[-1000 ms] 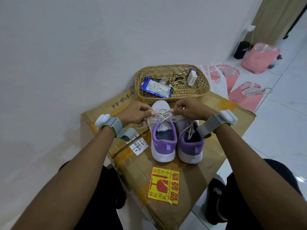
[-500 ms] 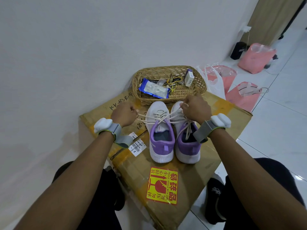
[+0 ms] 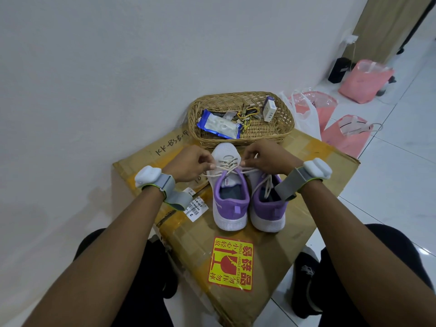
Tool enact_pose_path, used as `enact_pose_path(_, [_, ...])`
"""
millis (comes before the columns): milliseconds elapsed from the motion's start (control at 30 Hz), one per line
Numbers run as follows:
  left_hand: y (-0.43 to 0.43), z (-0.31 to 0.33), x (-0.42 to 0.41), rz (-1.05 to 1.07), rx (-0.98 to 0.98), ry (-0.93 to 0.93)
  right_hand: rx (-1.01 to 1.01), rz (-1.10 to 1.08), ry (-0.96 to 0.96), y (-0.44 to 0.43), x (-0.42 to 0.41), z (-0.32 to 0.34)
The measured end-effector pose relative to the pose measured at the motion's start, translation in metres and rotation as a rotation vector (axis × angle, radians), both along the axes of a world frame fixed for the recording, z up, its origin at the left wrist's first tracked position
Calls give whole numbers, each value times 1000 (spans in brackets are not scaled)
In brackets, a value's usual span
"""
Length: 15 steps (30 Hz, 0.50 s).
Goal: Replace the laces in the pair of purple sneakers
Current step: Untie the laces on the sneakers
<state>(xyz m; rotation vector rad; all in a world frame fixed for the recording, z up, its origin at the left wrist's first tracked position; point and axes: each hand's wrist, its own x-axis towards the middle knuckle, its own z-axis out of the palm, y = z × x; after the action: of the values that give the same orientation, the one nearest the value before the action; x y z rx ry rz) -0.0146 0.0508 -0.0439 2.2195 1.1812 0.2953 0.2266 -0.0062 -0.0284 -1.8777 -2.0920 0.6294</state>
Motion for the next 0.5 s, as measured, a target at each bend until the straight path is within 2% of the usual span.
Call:
enact_pose_path(33, [4,-2,-4,92,41,75,33,-99,-88,0,1,-1])
enact_pose_path(100, [12,-4,-14,283,127,260,63,-434,-309,-2,1,-1])
enact_pose_path(167, [16,-5,-20,327,172,331,73,-595,-353,-2,3,-3])
enact_pose_path(267, [14,-6,-17,203,174,228,90,-456,-205,-2,3,-4])
enact_pose_path(400, [-3,1,3,-75,-11,-8,93,-240,-112,-2,-1,-4])
enact_pose_path(500, [-9,1,10,-90,20,-88,-110,-34,91,-3,-3,6])
